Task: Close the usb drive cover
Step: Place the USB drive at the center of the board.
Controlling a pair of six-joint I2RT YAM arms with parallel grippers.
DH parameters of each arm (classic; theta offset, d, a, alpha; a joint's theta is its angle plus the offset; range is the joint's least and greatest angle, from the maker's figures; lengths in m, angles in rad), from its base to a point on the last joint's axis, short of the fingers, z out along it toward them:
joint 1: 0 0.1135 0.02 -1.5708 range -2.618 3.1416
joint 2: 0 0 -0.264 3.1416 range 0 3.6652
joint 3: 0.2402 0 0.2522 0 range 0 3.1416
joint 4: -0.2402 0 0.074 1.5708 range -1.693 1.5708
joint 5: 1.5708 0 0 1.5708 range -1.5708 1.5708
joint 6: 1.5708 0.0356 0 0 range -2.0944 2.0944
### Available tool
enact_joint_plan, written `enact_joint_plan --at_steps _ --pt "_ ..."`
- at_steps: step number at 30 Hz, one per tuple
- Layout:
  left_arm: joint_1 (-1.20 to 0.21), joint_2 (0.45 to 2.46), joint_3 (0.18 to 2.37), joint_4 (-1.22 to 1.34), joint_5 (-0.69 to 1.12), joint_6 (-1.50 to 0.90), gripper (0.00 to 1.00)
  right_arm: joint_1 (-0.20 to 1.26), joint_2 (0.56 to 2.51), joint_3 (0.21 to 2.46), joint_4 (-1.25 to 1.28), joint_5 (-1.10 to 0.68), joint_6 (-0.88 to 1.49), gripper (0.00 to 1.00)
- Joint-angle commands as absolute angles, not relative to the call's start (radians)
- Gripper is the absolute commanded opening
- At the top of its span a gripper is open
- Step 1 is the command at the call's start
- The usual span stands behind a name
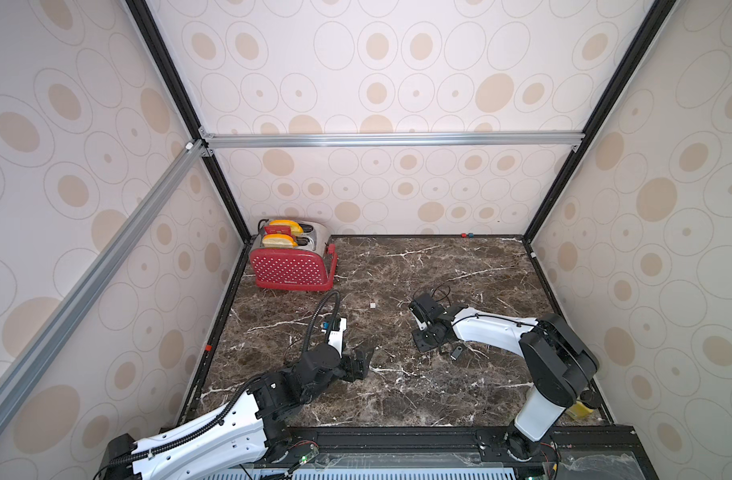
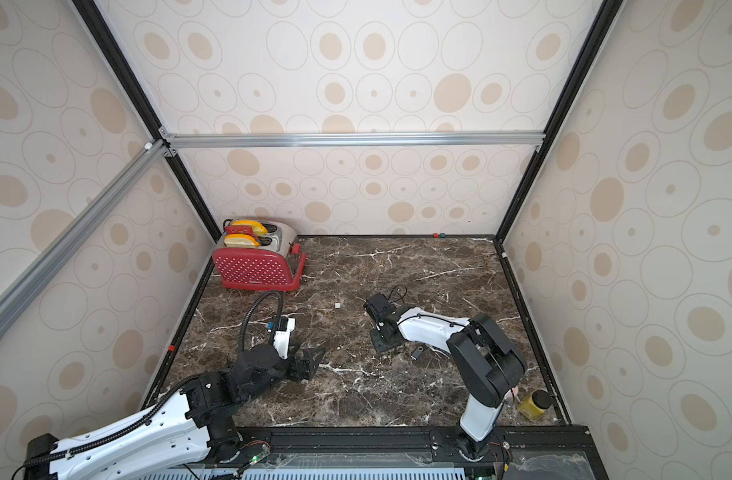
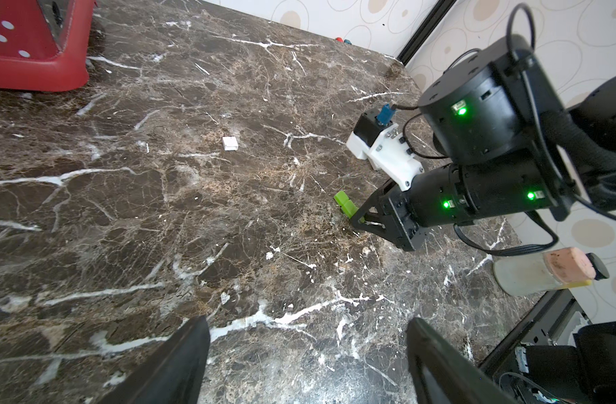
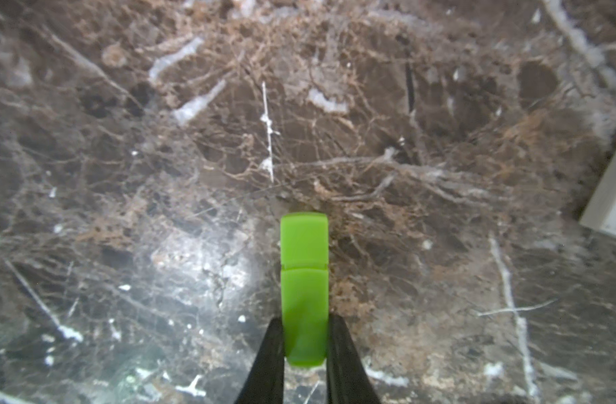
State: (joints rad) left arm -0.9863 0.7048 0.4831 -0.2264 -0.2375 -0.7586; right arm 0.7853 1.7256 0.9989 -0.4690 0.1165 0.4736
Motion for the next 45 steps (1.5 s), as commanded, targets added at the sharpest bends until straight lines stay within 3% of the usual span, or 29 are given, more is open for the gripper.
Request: enact_joint_plan --at_steps 1,5,22,27,37,45 --pt "-0.975 0.695 0.518 -0.251 -0.255 -0.753 0.89 0.791 1.738 1.023 -0.514 0.164 0.476 0.0" --pt "-0.975 0.696 0.518 -0.258 -0.253 -0.751 0.89 0.79 1.749 1.025 -0.517 0.161 0.474 0.0" --pt "-0.974 0.695 0.522 -0.267 -0.248 -0.748 0.89 0.79 1.762 1.033 -0.52 0.147 0.471 0.25" --pt "-0.974 0.71 0.526 -0.27 -0.253 -0.749 0.95 0.791 1.755 1.032 -0.518 0.143 0.469 0.41" --pt "-0.971 0.761 0.552 -0.278 -0.327 -0.761 0.99 0.791 1.683 1.044 -0.527 0.145 0.449 0.64" --pt "-0.903 0.938 0.668 -0.295 -0.369 -0.827 0.99 0.781 1.554 1.131 -0.639 0.216 0.417 0.67"
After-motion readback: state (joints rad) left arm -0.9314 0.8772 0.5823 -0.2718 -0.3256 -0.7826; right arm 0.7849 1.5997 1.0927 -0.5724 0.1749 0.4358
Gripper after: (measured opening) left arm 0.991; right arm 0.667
